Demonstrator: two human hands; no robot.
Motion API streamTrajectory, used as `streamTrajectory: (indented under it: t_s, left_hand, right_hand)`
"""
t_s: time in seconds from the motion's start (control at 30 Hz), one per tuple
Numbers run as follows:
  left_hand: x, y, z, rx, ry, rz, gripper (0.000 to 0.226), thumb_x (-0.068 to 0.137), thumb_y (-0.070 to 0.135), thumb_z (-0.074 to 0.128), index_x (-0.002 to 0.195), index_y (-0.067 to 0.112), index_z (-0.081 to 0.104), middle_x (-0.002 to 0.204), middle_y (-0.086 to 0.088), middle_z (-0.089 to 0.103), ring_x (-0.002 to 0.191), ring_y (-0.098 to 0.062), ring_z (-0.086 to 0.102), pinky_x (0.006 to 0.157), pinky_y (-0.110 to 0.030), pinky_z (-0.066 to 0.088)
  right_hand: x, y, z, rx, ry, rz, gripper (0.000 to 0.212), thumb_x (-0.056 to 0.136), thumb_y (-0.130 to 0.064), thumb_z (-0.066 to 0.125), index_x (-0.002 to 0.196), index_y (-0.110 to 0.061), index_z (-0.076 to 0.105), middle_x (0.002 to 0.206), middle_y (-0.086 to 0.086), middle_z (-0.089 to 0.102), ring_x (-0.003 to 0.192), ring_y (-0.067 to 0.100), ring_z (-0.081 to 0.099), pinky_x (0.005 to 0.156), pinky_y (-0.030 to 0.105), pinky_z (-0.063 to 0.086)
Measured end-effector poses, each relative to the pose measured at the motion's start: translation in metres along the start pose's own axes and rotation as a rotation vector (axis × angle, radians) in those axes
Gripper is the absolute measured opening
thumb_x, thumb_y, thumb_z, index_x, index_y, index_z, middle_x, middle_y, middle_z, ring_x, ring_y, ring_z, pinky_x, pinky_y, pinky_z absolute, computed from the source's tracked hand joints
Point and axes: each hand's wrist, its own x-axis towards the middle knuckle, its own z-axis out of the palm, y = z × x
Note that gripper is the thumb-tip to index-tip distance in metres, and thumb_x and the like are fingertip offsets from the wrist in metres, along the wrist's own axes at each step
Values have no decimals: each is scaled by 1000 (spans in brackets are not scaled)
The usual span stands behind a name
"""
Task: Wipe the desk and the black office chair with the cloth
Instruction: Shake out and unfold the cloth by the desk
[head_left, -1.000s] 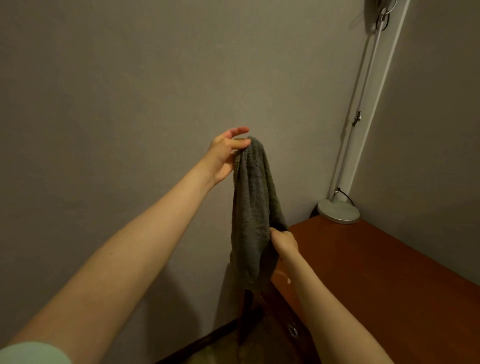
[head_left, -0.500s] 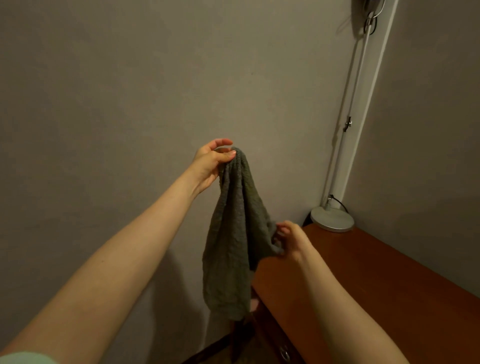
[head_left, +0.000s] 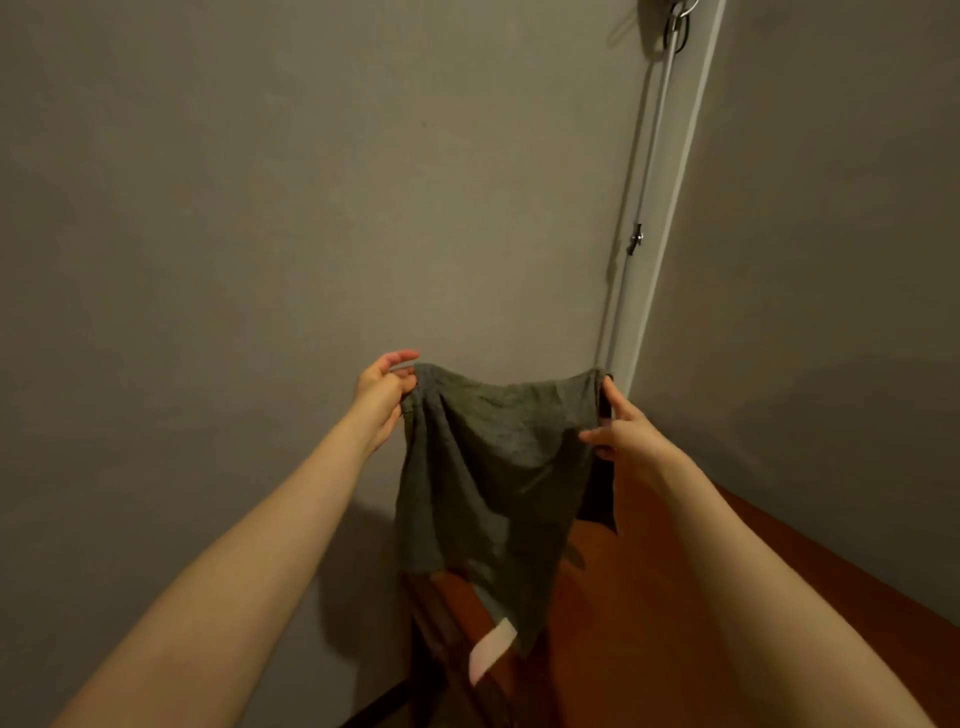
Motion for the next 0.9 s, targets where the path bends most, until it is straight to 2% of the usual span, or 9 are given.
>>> streamTrajectory:
  t_s: [0.07,0.1,0.2,0.3,0.37,0.43,0.57,0.73,0.9]
  left_hand:
    - [9,-4,12,17,-15,-8,36,91,-17,32,98,11,53,83,-5,54,73,-11,53,55,-13,48]
    - [13,-3,17,39,-39,-1,37,91,-18,32,97,12,53,82,-5,54,72,-11,53,51,-11,48]
    - [30,-5,34,227,-158,64,43,85,-23,32,97,12,53,81,-5,53,69,-10,51,46,-10,43]
    - [48,-13,47,446,-139,149,46,79,-24,36,109,9,51,91,-5,54,84,-11,52,52,-17,41]
    - [55,-21,55,492,-60,175,41,78,-22,40,102,10,50,100,-10,55,94,-17,51,59,-24,41]
    - [61,-28,67,562,-12,253,36,77,-20,43,96,10,52,99,-9,56,94,-17,52,69,-25,41]
    - [81,-34,87,685,-157,365,30,79,-21,48,97,-2,63,93,-11,62,90,-17,55,85,-23,42]
    - [119,-27,103,855,-376,349,30,81,-15,56,103,2,67,101,-10,64,102,-23,58,94,-36,47]
    - [145,-26,128,1059,-326,503,33,85,-10,51,110,4,66,114,-15,63,109,-28,57,93,-33,43]
  right_hand:
    - [1,-3,-16,-182,24,-46,79,91,11,48,150,-30,15,128,12,51,117,42,51,86,43,48]
    - [3,-4,-24,-231,71,-81,77,91,11,47,150,-27,16,132,11,48,113,41,53,80,37,50]
    - [25,-10,-57,-125,280,-148,67,87,16,51,146,-11,33,141,12,45,119,30,52,87,32,50]
    - [46,-14,-93,-46,560,-65,44,83,5,58,126,-4,58,119,17,62,101,28,59,89,38,49]
    - [50,-15,-108,-37,661,-11,33,83,-4,61,116,-5,63,103,13,65,86,26,59,79,37,51]
    - [52,-14,-120,18,735,2,30,83,-7,63,112,-7,61,97,10,59,83,22,55,73,34,48]
    - [57,-16,-140,-19,771,-21,31,83,-5,67,111,-7,55,94,5,56,90,20,53,77,30,44]
    - [51,-22,-159,-401,818,-130,33,86,-8,66,118,-6,58,104,8,60,101,20,57,82,28,44]
    - [61,-27,-164,-632,842,-160,24,90,-9,61,112,0,67,111,20,66,109,31,59,93,35,44]
